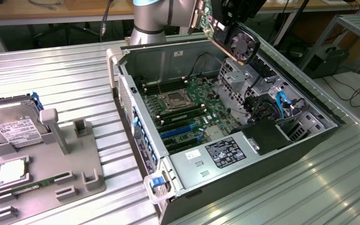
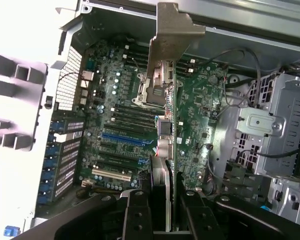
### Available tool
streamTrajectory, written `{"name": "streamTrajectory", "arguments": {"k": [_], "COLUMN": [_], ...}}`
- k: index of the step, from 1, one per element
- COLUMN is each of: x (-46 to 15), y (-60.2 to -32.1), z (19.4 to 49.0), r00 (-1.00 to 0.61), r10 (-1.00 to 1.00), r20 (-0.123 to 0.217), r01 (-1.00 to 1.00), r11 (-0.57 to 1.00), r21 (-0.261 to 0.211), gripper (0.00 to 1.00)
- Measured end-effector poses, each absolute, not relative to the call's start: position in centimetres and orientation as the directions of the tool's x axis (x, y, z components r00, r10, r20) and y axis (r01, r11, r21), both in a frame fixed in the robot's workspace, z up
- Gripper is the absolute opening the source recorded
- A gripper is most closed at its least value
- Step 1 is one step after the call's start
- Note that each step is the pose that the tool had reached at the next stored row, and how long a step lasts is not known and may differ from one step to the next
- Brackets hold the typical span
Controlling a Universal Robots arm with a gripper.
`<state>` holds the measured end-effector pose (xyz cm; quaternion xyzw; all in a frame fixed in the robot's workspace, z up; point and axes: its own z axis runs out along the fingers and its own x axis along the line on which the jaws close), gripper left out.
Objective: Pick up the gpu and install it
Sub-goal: 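Insert the gpu into the slot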
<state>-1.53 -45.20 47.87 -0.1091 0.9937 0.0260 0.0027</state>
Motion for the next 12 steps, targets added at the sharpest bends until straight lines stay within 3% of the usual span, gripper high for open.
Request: {"name": "streamTrajectory", "arguments": {"k": [12], "x": [-1.53], "y": [-45.23], "z": [47.87], "r00": [-0.94], "r10": [-0.341], "r20": [-0.011], "r01": [-0.341], "r11": [0.939], "r21": [0.051], "gripper": [0.28]}}
